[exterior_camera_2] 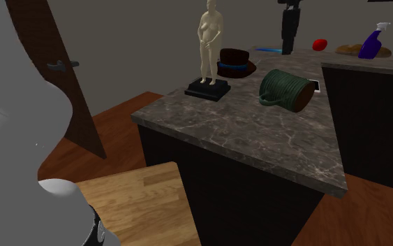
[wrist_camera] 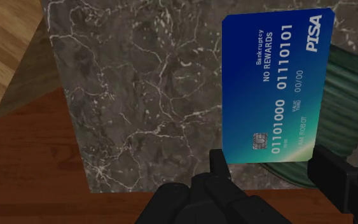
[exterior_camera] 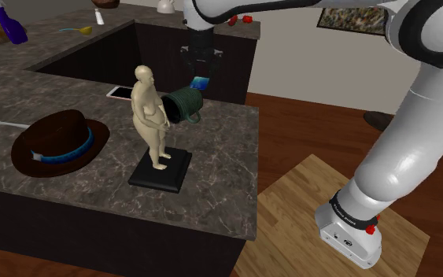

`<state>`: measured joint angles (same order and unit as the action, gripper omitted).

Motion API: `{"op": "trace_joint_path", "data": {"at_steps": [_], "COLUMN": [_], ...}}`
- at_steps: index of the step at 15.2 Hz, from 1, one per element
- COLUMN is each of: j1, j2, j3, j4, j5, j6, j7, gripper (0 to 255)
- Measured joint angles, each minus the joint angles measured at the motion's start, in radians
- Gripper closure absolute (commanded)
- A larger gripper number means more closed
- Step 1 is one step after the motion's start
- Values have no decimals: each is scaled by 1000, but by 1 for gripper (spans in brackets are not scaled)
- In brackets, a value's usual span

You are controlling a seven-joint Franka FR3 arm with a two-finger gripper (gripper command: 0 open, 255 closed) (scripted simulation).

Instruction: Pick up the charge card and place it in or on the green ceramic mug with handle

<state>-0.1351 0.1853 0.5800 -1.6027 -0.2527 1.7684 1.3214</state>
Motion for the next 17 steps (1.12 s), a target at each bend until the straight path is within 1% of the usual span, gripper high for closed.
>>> {"op": "trace_joint_path", "data": {"at_steps": [3, 6, 7, 9, 17], "j1": [46, 115, 126, 130, 101], "j2": [144, 310, 335, 352, 339], "j3": [-9, -32, -37, -41, -41], "j4": [186, 431, 461, 467, 336], "j5": [-72, -144, -154, -161, -160], "j6": [-65, -155, -163, -153, -40], "j7": [13, 0, 0, 1, 24], "gripper": [255, 255, 255, 255, 255]}}
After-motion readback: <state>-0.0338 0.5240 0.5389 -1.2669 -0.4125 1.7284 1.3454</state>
